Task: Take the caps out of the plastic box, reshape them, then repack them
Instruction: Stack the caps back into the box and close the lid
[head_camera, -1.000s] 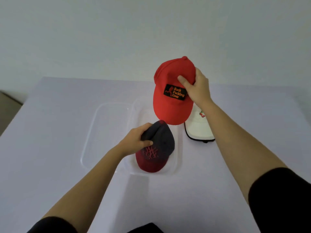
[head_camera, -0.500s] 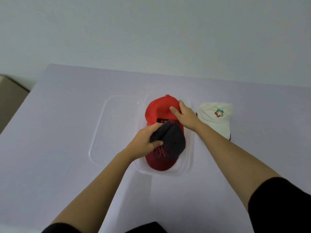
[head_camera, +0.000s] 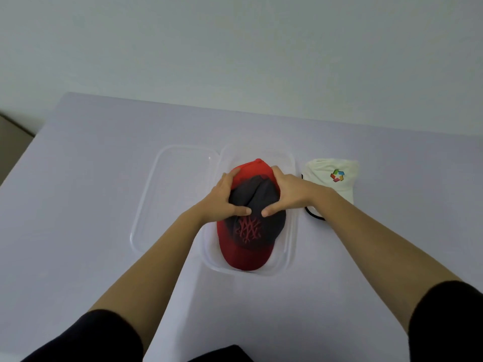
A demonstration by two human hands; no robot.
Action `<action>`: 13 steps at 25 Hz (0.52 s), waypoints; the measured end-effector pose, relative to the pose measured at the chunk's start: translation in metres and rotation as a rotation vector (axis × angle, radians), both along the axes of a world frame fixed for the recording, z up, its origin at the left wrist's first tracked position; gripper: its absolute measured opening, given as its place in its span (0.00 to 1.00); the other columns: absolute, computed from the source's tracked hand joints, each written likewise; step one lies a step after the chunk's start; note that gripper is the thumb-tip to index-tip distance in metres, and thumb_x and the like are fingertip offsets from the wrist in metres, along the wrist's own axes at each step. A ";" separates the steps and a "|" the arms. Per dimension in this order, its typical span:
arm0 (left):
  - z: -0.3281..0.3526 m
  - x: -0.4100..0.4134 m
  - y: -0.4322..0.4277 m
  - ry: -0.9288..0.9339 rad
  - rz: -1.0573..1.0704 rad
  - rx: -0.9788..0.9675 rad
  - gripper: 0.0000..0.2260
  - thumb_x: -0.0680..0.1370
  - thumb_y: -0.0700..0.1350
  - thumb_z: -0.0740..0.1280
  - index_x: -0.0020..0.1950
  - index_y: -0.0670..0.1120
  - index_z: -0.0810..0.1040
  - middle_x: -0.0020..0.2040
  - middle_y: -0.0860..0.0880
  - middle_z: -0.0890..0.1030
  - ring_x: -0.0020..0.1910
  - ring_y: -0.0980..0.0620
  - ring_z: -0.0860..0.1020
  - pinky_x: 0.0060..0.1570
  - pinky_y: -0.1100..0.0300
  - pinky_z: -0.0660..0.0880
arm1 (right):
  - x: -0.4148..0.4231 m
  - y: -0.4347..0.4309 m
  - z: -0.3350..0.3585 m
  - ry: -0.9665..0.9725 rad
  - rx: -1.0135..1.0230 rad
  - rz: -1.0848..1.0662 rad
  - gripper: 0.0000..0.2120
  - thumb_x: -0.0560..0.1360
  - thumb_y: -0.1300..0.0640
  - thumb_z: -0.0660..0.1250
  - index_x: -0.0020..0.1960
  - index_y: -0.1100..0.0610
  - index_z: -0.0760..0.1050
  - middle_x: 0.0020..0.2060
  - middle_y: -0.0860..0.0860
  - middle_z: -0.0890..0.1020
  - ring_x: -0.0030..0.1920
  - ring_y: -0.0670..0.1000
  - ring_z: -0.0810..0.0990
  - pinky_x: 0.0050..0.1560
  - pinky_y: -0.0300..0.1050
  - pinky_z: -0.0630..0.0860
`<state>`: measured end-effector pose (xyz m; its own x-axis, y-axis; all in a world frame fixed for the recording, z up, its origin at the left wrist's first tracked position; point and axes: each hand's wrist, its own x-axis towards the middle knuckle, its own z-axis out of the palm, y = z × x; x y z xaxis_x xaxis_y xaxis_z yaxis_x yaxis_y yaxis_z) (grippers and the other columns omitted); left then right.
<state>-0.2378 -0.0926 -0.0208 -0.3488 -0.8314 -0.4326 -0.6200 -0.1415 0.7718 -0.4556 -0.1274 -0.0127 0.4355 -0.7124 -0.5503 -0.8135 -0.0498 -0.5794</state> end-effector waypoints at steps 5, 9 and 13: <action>0.001 -0.006 -0.009 -0.248 -0.062 0.020 0.42 0.72 0.57 0.70 0.77 0.47 0.48 0.72 0.43 0.61 0.69 0.43 0.66 0.64 0.52 0.67 | -0.008 -0.002 -0.020 0.136 -0.166 0.076 0.50 0.62 0.29 0.68 0.74 0.49 0.50 0.62 0.54 0.75 0.64 0.59 0.71 0.63 0.56 0.70; 0.000 -0.006 -0.011 -0.258 -0.078 0.098 0.45 0.73 0.57 0.67 0.77 0.46 0.39 0.77 0.43 0.55 0.73 0.43 0.62 0.69 0.49 0.65 | -0.006 -0.001 -0.019 0.216 -0.209 0.182 0.50 0.67 0.29 0.62 0.76 0.54 0.46 0.71 0.54 0.68 0.73 0.61 0.60 0.72 0.54 0.57; 0.019 -0.030 -0.010 -0.104 0.102 -0.143 0.41 0.75 0.47 0.66 0.78 0.47 0.41 0.79 0.49 0.46 0.77 0.50 0.48 0.75 0.54 0.50 | -0.032 0.009 -0.005 -0.038 -0.401 -0.047 0.41 0.73 0.34 0.59 0.76 0.55 0.49 0.76 0.53 0.57 0.75 0.53 0.55 0.75 0.52 0.54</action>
<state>-0.2682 -0.1026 -0.0020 -0.2191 -0.9155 -0.3373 -0.6855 -0.1016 0.7209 -0.4875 -0.1183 -0.0179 0.4119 -0.8870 -0.2087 -0.7988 -0.2413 -0.5511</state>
